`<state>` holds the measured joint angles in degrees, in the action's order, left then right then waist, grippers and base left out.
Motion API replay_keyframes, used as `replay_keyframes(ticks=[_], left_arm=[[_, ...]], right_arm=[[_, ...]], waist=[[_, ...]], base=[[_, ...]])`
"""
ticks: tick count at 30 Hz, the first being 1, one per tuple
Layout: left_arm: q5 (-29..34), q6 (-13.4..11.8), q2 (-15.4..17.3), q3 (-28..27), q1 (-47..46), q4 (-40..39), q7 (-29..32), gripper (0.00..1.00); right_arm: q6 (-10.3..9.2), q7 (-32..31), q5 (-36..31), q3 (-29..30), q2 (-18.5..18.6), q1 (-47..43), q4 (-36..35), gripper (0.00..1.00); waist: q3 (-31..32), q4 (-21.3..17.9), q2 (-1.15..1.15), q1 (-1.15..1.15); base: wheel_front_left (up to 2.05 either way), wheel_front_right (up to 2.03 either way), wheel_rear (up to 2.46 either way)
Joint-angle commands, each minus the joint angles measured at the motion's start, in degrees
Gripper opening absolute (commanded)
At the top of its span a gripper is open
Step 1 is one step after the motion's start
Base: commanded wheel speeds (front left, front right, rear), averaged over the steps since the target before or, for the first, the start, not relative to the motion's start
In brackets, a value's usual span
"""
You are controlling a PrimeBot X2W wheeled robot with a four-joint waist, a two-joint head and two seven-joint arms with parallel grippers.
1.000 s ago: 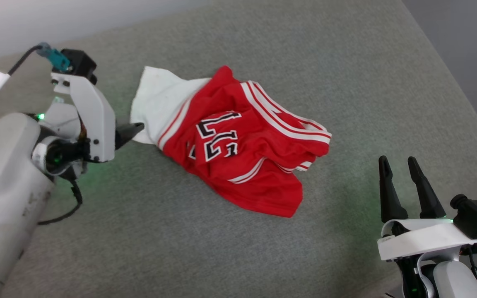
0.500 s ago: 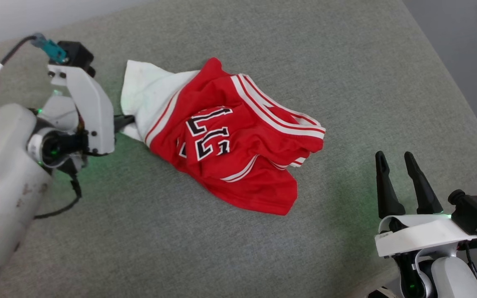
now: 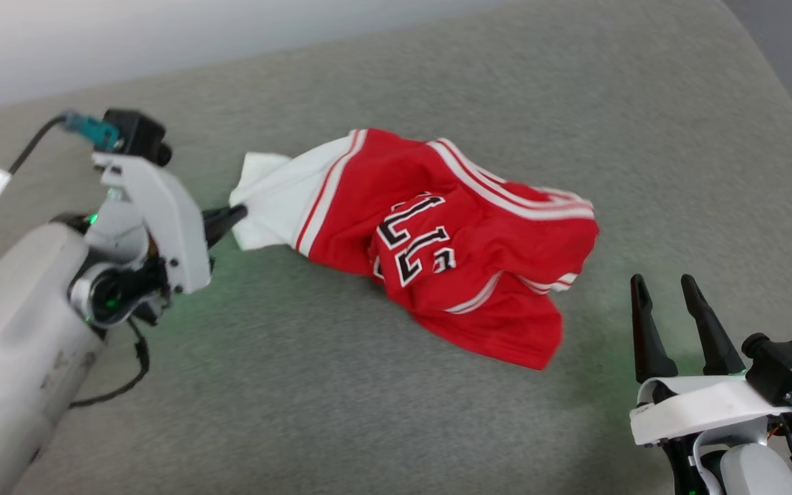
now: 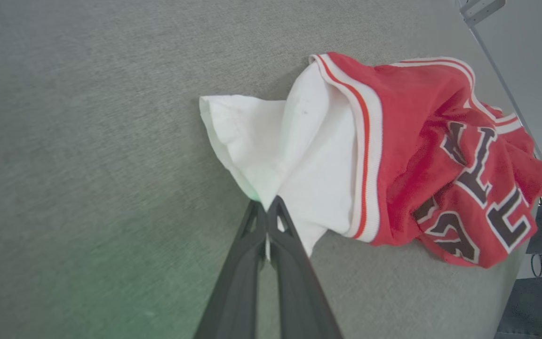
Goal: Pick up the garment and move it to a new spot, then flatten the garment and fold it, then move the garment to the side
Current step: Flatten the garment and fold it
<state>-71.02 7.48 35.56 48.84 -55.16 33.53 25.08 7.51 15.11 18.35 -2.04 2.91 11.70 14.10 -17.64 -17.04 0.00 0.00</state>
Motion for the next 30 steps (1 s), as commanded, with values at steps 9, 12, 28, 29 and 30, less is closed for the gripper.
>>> replay_keyframes(ticks=[9,12,28,29,30], left_arm=[[-1.3,-0.48,5.22,0.69,7.19,-1.82,-3.01,0.0],[-0.11,-1.71,6.35,1.03,8.42,-1.37,-4.14,0.0],[3.61,-4.11,3.85,-0.98,14.83,-0.34,-22.74,1.0],[4.98,-4.23,3.55,-1.02,15.6,-0.91,-26.0,1.0],[6.08,-4.58,3.26,-1.16,16.42,-1.45,-29.25,1.0]], right_arm=[[-0.04,0.05,-2.33,0.82,-0.01,-1.03,0.61,1.0],[-0.04,0.05,-2.51,0.63,0.0,-0.86,0.7,1.0],[-0.04,-0.67,-5.64,-2.99,0.67,2.22,6.37,1.0],[-0.04,-1.45,-5.37,-3.48,1.37,3.04,7.05,1.0],[-0.04,-2.36,-5.07,-3.96,1.97,3.91,7.58,1.0]], waist=[[5.48,8.77,0.0,0.0],[5.38,8.65,0.0,0.0],[6.77,9.67,0.0,0.0],[6.91,10.31,0.0,0.0],[6.97,10.9,0.0,0.0]], base=[[0.0,0.0,0.0],[0.0,0.0,0.0],[0.0,0.0,0.0],[0.0,0.0,0.0],[0.0,0.0,0.0]])
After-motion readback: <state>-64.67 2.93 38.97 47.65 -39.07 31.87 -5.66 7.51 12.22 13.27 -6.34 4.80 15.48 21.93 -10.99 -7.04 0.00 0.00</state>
